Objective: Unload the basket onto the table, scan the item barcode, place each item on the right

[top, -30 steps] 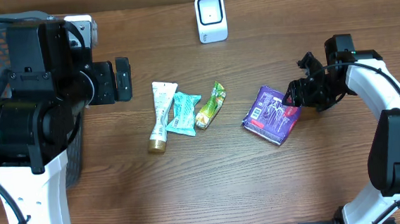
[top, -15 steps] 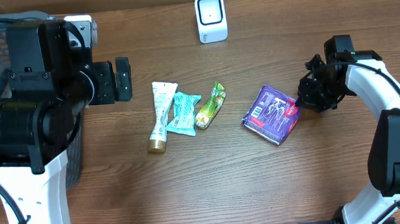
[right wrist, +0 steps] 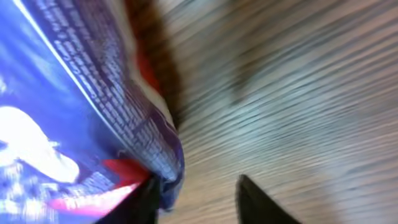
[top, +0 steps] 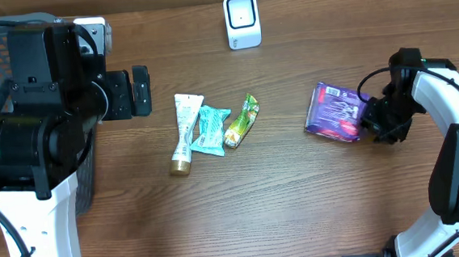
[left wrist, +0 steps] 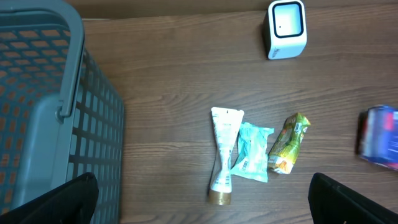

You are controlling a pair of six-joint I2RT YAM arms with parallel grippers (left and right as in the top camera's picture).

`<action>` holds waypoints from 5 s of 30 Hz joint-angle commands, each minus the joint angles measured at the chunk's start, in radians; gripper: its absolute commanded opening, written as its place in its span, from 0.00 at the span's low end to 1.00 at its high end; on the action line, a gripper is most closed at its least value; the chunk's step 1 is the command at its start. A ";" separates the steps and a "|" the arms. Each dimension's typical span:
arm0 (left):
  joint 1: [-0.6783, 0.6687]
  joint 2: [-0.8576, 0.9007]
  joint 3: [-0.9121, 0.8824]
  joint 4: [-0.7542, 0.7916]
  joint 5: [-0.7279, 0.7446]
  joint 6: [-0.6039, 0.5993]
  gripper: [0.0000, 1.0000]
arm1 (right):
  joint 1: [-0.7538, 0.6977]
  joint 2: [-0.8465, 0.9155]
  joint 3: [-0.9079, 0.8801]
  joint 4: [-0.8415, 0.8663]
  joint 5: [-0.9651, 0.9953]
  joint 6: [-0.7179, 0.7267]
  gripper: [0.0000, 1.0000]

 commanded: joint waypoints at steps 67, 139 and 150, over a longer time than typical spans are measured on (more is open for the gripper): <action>0.008 0.003 0.007 0.001 -0.003 0.008 1.00 | 0.389 -0.352 0.521 0.093 0.136 -0.300 0.04; 0.008 0.003 0.007 0.001 -0.002 0.008 1.00 | 0.643 -0.013 0.521 0.848 0.579 -1.202 0.04; 0.008 0.003 0.007 0.001 -0.002 0.008 0.99 | 0.501 -0.267 0.477 -0.137 0.410 0.045 0.04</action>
